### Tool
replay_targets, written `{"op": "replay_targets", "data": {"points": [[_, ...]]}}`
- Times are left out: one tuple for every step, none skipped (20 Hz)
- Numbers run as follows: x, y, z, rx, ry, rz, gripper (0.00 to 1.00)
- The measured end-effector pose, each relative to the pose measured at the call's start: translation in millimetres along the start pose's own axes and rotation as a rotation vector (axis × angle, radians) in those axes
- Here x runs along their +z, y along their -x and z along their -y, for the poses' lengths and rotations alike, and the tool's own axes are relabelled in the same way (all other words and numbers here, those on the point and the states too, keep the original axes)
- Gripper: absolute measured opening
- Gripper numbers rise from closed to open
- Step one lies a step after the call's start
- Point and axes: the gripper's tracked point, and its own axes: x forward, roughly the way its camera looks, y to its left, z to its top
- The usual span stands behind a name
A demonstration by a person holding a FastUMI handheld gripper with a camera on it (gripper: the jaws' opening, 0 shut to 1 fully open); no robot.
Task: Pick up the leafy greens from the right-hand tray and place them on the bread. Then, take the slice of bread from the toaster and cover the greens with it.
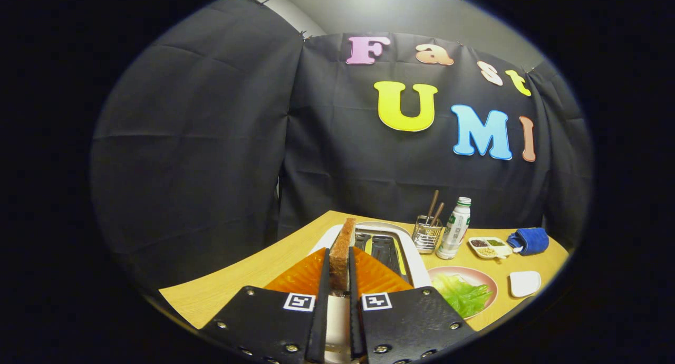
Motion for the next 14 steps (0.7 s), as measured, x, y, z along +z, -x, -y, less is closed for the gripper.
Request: {"op": "replay_targets", "data": {"points": [[-3, -3, 3, 0.008, -0.006, 0.002, 0.12], [-2, 2, 7, 0.001, -0.007, -0.001, 0.12], [-1, 0, 5, 0.017, -0.005, 0.001, 0.06], [0, -1, 1, 0.035, -0.001, -0.006, 0.06], [0, 0, 2, 0.045, 0.001, -0.004, 0.06], [3, 1, 5, 0.051, -0.005, -0.001, 0.06], [5, 4, 5, 0.057, -0.016, -0.005, 0.06], [8, 5, 7, 0.058, -0.026, -0.001, 0.06], [10, 4, 13, 0.058, -0.026, 0.004, 0.06], [14, 6, 14, 0.060, -0.027, 0.005, 0.06], [18, 7, 13, 0.064, -0.026, 0.012, 0.06], [22, 10, 13, 0.067, -0.021, 0.022, 0.06], [26, 11, 15, 0.068, -0.019, 0.031, 0.06], [31, 13, 16, 0.066, -0.021, 0.041, 0.06]]}}
